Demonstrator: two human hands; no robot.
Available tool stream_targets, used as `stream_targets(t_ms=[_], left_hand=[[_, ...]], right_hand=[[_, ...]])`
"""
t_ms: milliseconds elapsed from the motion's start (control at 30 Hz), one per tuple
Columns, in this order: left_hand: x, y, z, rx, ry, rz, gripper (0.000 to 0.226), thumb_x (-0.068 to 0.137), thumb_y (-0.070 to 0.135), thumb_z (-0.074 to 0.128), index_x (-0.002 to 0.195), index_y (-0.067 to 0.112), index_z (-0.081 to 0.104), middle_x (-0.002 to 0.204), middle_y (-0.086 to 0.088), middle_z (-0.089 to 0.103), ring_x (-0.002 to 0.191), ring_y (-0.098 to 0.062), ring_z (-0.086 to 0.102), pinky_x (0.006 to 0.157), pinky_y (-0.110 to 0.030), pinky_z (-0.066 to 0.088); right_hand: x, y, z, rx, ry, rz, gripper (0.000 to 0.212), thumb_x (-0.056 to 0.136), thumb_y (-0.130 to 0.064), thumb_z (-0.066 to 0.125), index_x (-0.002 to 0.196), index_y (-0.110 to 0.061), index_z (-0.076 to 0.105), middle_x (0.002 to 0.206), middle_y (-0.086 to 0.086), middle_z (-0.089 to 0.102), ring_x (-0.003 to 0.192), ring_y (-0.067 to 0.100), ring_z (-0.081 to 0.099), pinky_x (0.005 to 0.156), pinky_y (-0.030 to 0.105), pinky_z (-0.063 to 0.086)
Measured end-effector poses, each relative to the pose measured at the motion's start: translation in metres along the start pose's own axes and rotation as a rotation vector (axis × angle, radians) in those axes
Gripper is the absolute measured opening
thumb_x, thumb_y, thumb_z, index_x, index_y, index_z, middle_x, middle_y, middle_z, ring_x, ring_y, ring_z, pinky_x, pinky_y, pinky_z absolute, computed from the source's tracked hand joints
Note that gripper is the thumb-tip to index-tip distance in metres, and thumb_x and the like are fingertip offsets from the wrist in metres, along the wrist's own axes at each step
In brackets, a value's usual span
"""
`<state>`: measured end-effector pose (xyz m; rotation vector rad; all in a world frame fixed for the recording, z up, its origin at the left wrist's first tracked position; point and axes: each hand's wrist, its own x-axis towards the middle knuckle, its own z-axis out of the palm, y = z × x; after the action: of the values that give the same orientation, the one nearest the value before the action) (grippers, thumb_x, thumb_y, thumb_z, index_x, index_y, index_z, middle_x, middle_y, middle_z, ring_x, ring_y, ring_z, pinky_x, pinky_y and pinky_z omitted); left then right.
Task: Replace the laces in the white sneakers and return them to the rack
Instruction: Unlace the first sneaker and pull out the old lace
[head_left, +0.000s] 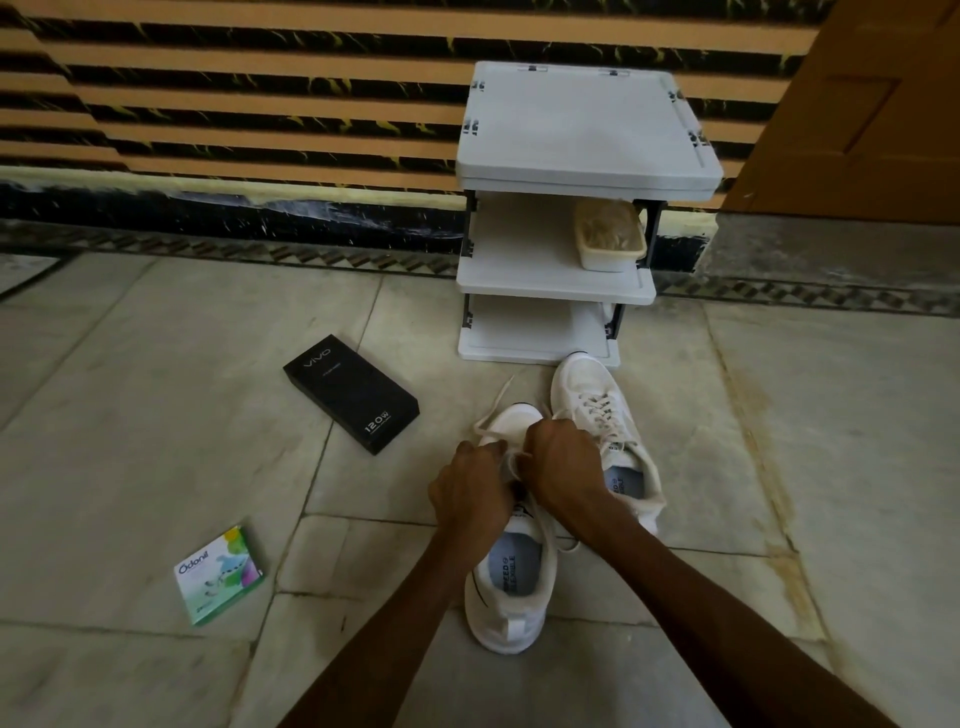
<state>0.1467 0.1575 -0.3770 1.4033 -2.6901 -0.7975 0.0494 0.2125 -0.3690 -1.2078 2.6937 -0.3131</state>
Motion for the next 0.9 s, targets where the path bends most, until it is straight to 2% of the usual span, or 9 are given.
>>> stream_targets(t_ms=[100, 233, 367, 467, 567, 633, 700, 767, 900], left_hand=[[0.0, -0.001, -0.001, 0.004, -0.002, 0.017, 0.052, 0.089, 0.035, 0.067, 0.137, 0.031, 0.047, 0.128, -0.002, 0.053, 0.112, -0.02, 0.056, 0.087, -0.031, 0.044], [0.0, -0.001, -0.005, 0.01, 0.0, 0.036, 0.051, 0.087, 0.039, 0.068, 0.134, 0.034, 0.051, 0.124, -0.001, 0.055, 0.111, -0.022, 0.057, 0.082, -0.031, 0.043], [0.0, 0.002, -0.002, 0.046, 0.038, 0.05, 0.039, 0.086, 0.04, 0.069, 0.122, 0.029, 0.057, 0.123, 0.001, 0.057, 0.108, -0.019, 0.059, 0.083, -0.03, 0.045], [0.0, 0.002, -0.001, 0.061, 0.052, 0.07, 0.045, 0.086, 0.042, 0.068, 0.128, 0.032, 0.054, 0.127, 0.002, 0.056, 0.111, -0.017, 0.058, 0.083, -0.027, 0.043], [0.0, 0.0, 0.0, 0.071, 0.06, 0.07, 0.047, 0.086, 0.044, 0.067, 0.13, 0.033, 0.053, 0.127, 0.002, 0.055, 0.111, -0.017, 0.058, 0.082, -0.026, 0.041], [0.001, -0.001, -0.001, 0.058, 0.06, 0.074, 0.047, 0.085, 0.044, 0.068, 0.129, 0.033, 0.053, 0.125, 0.002, 0.055, 0.11, -0.017, 0.058, 0.083, -0.027, 0.042], [0.001, -0.001, 0.001, 0.037, 0.053, 0.09, 0.046, 0.085, 0.043, 0.068, 0.127, 0.032, 0.054, 0.125, 0.001, 0.053, 0.111, -0.018, 0.057, 0.085, -0.028, 0.043], [0.004, -0.001, 0.003, -0.031, 0.048, 0.126, 0.04, 0.088, 0.039, 0.065, 0.124, 0.028, 0.055, 0.125, 0.0, 0.051, 0.111, -0.018, 0.056, 0.085, -0.028, 0.044], [0.016, 0.002, 0.004, -0.347, -0.023, 0.219, 0.021, 0.093, 0.036, 0.058, 0.104, 0.022, 0.069, 0.112, 0.002, 0.063, 0.099, -0.014, 0.059, 0.085, -0.029, 0.05]], right_hand=[[0.003, 0.004, -0.002, 0.122, 0.037, -0.032, 0.011, 0.082, -0.016, 0.061, 0.079, -0.008, 0.067, 0.081, 0.011, 0.068, 0.076, 0.026, 0.065, 0.065, 0.029, 0.047], [0.002, 0.016, -0.016, 0.506, 0.128, 0.021, 0.013, 0.076, -0.008, 0.067, 0.063, -0.007, 0.069, 0.054, 0.004, 0.061, 0.051, 0.015, 0.056, 0.054, 0.024, 0.042], [-0.005, -0.006, -0.053, 0.785, 0.183, -0.055, 0.012, 0.079, -0.004, 0.071, 0.074, -0.014, 0.074, 0.069, 0.001, 0.071, 0.062, 0.012, 0.067, 0.061, 0.03, 0.057], [-0.005, -0.02, -0.091, 1.07, 0.242, -0.097, 0.01, 0.082, -0.002, 0.068, 0.08, -0.009, 0.074, 0.074, 0.003, 0.07, 0.063, 0.011, 0.065, 0.059, 0.025, 0.055], [-0.01, -0.021, -0.112, 1.235, 0.317, -0.106, 0.008, 0.079, -0.003, 0.064, 0.081, -0.003, 0.071, 0.071, 0.008, 0.067, 0.063, 0.016, 0.062, 0.061, 0.027, 0.055], [-0.012, -0.018, -0.113, 1.321, 0.312, -0.069, 0.012, 0.081, 0.006, 0.06, 0.081, -0.002, 0.069, 0.071, 0.008, 0.065, 0.064, 0.017, 0.06, 0.062, 0.025, 0.053], [-0.01, -0.015, -0.109, 1.289, 0.269, -0.021, 0.014, 0.085, 0.007, 0.059, 0.083, -0.003, 0.069, 0.072, 0.006, 0.065, 0.064, 0.014, 0.059, 0.061, 0.022, 0.052], [-0.005, -0.01, -0.103, 1.115, 0.23, 0.033, 0.009, 0.087, -0.002, 0.064, 0.085, -0.007, 0.071, 0.073, 0.002, 0.068, 0.06, 0.006, 0.059, 0.058, 0.019, 0.05], [-0.003, 0.006, -0.085, 0.833, 0.186, 0.105, 0.006, 0.083, -0.008, 0.071, 0.082, -0.014, 0.074, 0.075, -0.003, 0.071, 0.061, 0.002, 0.064, 0.059, 0.02, 0.055]])
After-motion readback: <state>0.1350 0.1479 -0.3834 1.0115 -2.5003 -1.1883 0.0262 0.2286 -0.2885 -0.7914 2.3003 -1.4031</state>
